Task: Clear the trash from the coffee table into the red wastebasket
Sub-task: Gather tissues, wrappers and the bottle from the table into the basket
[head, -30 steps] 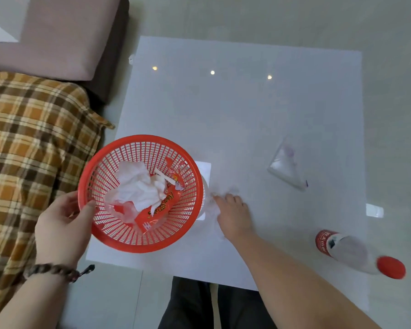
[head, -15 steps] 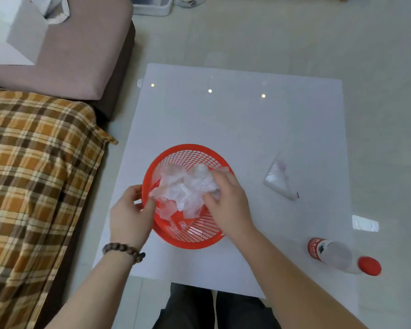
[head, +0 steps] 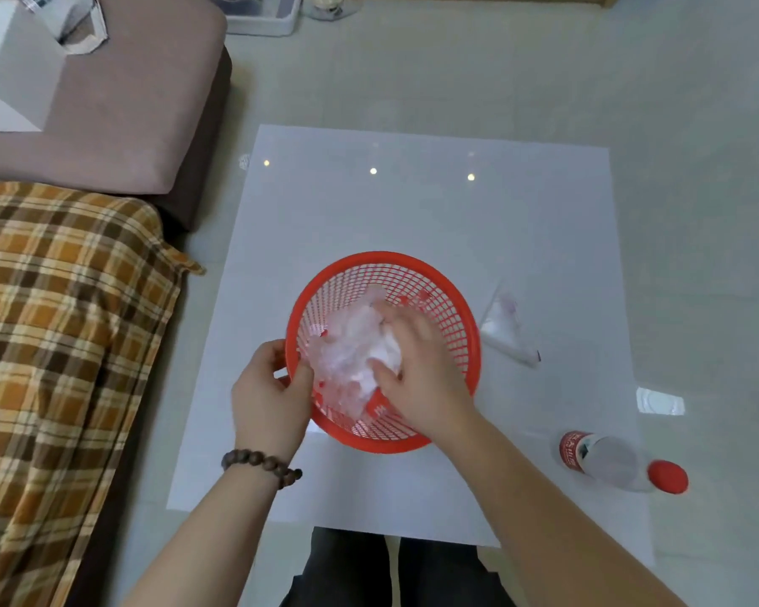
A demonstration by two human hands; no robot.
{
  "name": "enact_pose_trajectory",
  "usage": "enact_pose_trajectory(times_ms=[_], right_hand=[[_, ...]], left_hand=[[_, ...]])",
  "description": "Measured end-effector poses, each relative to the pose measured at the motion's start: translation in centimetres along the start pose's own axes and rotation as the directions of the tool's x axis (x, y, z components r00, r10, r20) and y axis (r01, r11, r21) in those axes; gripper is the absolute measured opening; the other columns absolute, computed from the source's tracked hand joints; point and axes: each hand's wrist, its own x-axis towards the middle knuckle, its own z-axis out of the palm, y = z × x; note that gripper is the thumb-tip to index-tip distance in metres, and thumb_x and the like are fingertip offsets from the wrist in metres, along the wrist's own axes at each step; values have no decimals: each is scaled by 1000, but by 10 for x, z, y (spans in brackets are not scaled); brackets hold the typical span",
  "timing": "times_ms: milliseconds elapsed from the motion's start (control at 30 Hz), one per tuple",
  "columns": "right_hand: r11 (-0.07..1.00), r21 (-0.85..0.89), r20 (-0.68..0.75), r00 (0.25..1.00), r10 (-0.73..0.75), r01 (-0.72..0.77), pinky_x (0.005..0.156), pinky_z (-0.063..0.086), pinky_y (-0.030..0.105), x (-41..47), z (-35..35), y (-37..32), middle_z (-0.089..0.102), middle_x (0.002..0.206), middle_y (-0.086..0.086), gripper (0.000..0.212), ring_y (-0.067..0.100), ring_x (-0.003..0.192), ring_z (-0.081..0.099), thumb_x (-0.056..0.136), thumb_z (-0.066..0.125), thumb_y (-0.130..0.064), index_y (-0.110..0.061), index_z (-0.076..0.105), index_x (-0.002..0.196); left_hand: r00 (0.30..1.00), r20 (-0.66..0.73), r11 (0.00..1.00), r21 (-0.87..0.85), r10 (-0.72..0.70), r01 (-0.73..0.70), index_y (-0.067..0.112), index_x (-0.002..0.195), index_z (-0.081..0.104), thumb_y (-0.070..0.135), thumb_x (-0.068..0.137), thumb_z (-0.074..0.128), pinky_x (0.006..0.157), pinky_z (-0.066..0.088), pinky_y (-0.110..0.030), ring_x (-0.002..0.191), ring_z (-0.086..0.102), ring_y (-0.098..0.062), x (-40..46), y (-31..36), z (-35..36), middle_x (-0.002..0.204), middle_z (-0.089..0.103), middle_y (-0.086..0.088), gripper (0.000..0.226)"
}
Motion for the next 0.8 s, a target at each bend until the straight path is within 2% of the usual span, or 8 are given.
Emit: enact_pose_trajectory(times_ms=[67,133,233,300,400,500,600,800], right_hand=[[999,4,-282,959,-29,32,105,33,28,-4,-17,24,49,129,6,48,18,122,42,85,57,-20,-21,44,131],[984,-91,-365,925,109,-152,105,34,34,-5,-30,65,47,131,9,48,22,123,39,85,59,-19,-19,45,131],[812,-314,-221,870,441,-491,108,30,46,-2,-34,135,25,150,16,70,33,136,24,84,65,-30,-21,29,144],[727,-445,-113,838,535,-524,110,26,48,4,-34,169,10,156,17,83,36,141,14,83,67,-36,-26,17,148],[702,-504,-29,822,568,-503,110,26,49,22,-31,200,1,158,15,91,39,141,12,81,70,-34,-32,9,148],[743,-367,1,798,603,-560,100,38,45,37,-26,210,9,155,13,87,42,129,34,84,64,-15,-36,9,148],[777,-317,-50,828,558,-543,82,42,38,39,-22,212,32,135,17,81,40,102,52,84,45,4,-34,14,148],[843,-189,-82,864,497,-503,72,39,31,26,-23,185,40,117,17,74,29,79,49,88,44,2,-33,17,148]], left_hand=[[999,-49,999,43,-24,26,17,106,63,20,86,59,57,40,-19,72,58,0,9,-3,-7,88,61,12,21],[995,-92,996,80,-34,41,14,109,63,20,86,59,56,38,-19,77,56,-10,16,-5,-13,92,61,7,24],[992,-121,990,131,-33,49,13,111,62,20,86,59,53,34,-17,78,55,-11,21,-11,-22,95,60,6,25],[992,-123,988,149,-30,48,15,108,63,20,86,60,52,34,-16,72,56,-8,21,-16,-26,91,62,6,22],[992,-125,991,128,-29,45,24,96,62,17,84,62,54,38,-18,69,56,4,19,-24,-31,80,61,17,14],[993,-108,992,111,-49,61,29,93,63,17,83,63,60,46,-26,74,61,0,15,-28,-34,84,64,20,16],[995,-87,988,145,-48,60,26,96,64,18,84,63,58,43,-21,74,60,0,12,-31,-32,85,65,16,14],[994,-81,975,207,-66,82,10,110,64,20,87,62,52,34,-15,67,53,0,11,-28,-20,91,62,2,25]])
